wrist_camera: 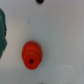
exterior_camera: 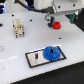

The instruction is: Insert the blue gear onto the right peg, followed by the red gear

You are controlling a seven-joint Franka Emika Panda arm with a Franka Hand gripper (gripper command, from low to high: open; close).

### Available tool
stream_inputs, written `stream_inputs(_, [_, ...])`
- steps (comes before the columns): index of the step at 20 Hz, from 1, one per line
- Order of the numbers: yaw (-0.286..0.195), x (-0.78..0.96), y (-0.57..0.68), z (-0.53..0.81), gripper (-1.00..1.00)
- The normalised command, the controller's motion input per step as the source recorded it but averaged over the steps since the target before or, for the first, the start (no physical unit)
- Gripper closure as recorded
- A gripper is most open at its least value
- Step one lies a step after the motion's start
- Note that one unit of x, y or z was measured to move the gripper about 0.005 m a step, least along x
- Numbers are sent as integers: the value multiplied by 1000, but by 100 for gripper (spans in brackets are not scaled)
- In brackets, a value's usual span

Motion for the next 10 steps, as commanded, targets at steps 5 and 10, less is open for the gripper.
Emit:
stream_inputs(5, [0, -694, 199, -318, -100])
stream_inputs(10, [0, -442, 144, -421, -100])
